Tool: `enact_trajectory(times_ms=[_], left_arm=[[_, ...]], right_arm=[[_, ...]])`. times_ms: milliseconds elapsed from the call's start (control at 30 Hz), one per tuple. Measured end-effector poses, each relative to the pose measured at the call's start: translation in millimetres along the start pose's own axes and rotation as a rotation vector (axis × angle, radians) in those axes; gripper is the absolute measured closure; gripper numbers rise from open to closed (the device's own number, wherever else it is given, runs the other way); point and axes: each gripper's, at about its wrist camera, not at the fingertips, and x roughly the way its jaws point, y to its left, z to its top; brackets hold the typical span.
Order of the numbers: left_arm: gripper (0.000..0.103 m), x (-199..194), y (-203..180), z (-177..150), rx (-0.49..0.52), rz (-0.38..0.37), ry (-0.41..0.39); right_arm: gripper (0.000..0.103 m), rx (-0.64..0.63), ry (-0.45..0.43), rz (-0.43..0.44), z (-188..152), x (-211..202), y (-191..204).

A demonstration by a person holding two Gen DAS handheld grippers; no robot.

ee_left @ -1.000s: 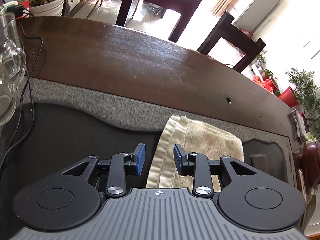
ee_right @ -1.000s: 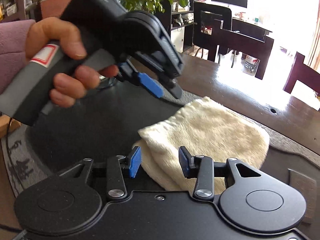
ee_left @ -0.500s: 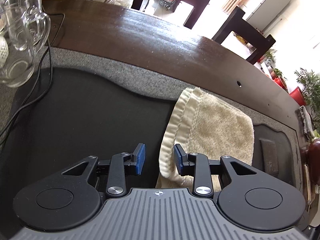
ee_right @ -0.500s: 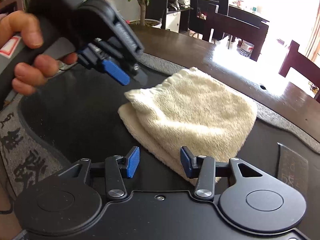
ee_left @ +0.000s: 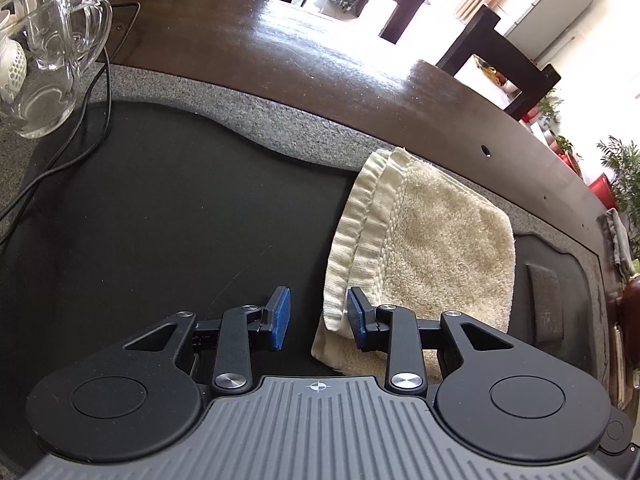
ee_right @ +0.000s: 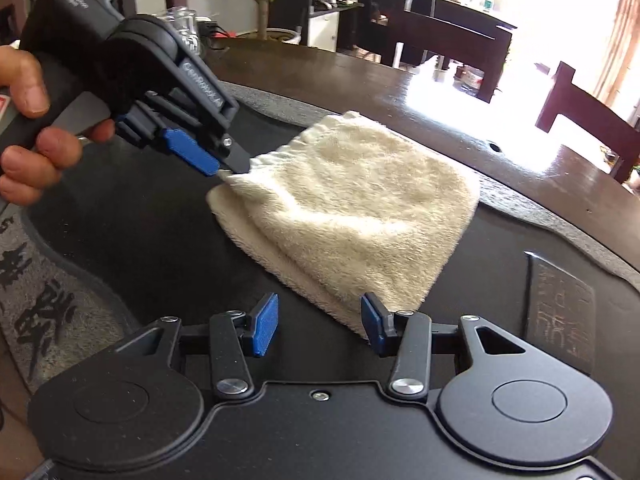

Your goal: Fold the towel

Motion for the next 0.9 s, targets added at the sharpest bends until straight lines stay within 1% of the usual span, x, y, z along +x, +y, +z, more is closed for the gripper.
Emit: enact_trajectory(times_ms=[200,367,500,700,900], left_arm=[[0.070,3.3,-5.4,-6.5,0.012,-0.002,0.010],[0.070,4.0,-8.4,-7.7,0.018,0.003,0.014],[0.070,5.0,-13.7,-9.1,0.031,0.010,0.025],[0.069,6.5,-19.4,-12.4,0.046,0.022,0.029],[0.067,6.6,-23.6,-16.8,0.060,0.029,0.035]], right_arm=[[0.054,0.044,0.033,-0.079,-2.4,5.7,-12.0],[0.054,0.104,0.054,-0.122,-6.4,11.5,-30.0],[0.054,0.102,0.053,-0.165,-8.8,10.2,-36.9],[0.054,0.075,0.048,-0.206,-10.1,10.5,-35.2],[0.054,0.082,0.053,-0.210,-10.1,7.8,-40.5]])
